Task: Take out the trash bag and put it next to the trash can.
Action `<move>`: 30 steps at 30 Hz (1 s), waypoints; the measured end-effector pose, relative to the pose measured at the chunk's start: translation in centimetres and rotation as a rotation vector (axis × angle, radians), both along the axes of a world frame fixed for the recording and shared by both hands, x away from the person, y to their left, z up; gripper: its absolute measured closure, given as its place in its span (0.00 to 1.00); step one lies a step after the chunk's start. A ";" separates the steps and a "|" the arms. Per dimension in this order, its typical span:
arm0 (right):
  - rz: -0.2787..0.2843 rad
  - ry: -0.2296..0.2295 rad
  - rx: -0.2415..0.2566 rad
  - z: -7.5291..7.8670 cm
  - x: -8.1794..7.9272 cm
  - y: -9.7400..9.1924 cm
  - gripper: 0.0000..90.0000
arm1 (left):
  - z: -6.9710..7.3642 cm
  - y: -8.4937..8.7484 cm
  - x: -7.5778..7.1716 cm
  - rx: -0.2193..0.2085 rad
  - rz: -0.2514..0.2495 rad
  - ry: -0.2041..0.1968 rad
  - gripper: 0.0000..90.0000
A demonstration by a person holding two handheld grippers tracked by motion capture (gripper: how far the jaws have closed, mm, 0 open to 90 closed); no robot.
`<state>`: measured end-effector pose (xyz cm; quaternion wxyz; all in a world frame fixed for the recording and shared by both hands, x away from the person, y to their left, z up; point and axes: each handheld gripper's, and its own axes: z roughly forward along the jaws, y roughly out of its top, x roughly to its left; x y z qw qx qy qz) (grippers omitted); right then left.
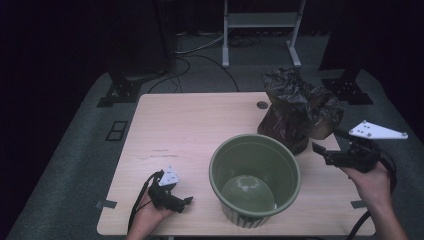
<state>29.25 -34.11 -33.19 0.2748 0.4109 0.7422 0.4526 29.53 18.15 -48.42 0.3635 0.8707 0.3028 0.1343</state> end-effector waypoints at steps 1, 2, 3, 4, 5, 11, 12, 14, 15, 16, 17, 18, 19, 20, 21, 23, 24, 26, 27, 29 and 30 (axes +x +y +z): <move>0.001 0.004 0.000 -0.5 -0.3 0.0 0.11 | 0.0 0.0 0.0 -0.001 0.000 0.000 0.00; 0.000 0.012 0.001 -0.9 -0.6 0.0 0.11 | 0.0 0.0 0.0 -0.001 0.000 0.000 0.00; 0.000 0.019 0.000 -1.4 -0.9 0.0 0.11 | 0.0 0.0 0.0 0.001 0.000 0.001 0.00; 0.000 0.024 -0.003 -1.8 -1.1 -0.1 0.11 | 0.0 0.0 0.0 0.001 0.000 0.001 0.00; -0.002 0.028 -0.004 -2.2 -1.3 -0.1 0.11 | 0.0 0.0 0.0 0.001 0.000 0.001 0.00; -0.001 0.058 -0.002 -4.9 -2.2 -0.2 0.11 | 0.0 0.0 0.0 0.001 0.000 0.001 0.00; -0.003 0.064 -0.002 -5.5 -2.4 -0.2 0.11 | 0.0 0.0 0.0 0.001 0.000 0.001 0.00; -0.007 0.078 0.002 -6.4 -2.6 -0.2 0.11 | 0.0 0.0 0.0 0.001 0.000 0.001 0.00; -0.007 0.081 0.001 -6.8 -2.6 -0.3 0.11 | 0.0 0.0 0.0 0.001 0.000 0.001 0.00; -0.010 0.085 0.000 -7.3 -2.7 -0.3 0.11 | 0.0 0.0 0.0 0.001 0.000 0.001 0.00; -0.012 0.092 -0.001 -7.8 -2.8 -0.3 0.11 | 0.0 0.0 0.0 0.001 0.000 0.001 0.00; -0.014 0.100 -0.002 -8.2 -2.8 -0.4 0.11 | 0.0 0.0 0.0 0.001 0.000 0.001 0.00; -0.021 0.108 -0.007 -8.7 -2.9 -0.4 0.11 | 0.0 0.0 0.0 0.001 0.000 0.001 0.00; -0.026 0.112 -0.010 -9.2 -2.9 -0.4 0.11 | 0.0 0.0 0.0 0.001 0.000 0.001 0.00; -0.031 0.114 -0.019 -9.6 -3.0 -0.5 0.11 | 0.0 0.0 0.0 0.001 0.000 0.001 0.00; -0.038 0.127 -0.036 -10.5 -3.0 -0.4 0.11 | 0.0 0.0 0.0 0.002 0.000 0.001 0.00; -0.042 0.137 -0.043 -10.9 -3.0 -0.4 0.11 | 0.0 0.0 0.0 0.001 0.000 0.001 0.00; -0.045 0.154 -0.057 -11.8 -3.0 -0.4 0.11 | 0.0 0.0 0.0 0.001 0.000 0.001 0.00; -0.046 0.163 -0.063 -12.3 -3.0 -0.3 0.11 | 0.0 0.0 0.0 0.001 0.000 0.001 0.00; -0.046 0.182 -0.073 -13.2 -3.0 -0.3 0.11 | 0.0 0.0 0.0 0.001 0.000 0.001 0.00; -0.044 0.186 -0.079 -13.5 -3.0 -0.3 0.11 | 0.0 0.0 0.0 0.001 0.000 0.001 0.00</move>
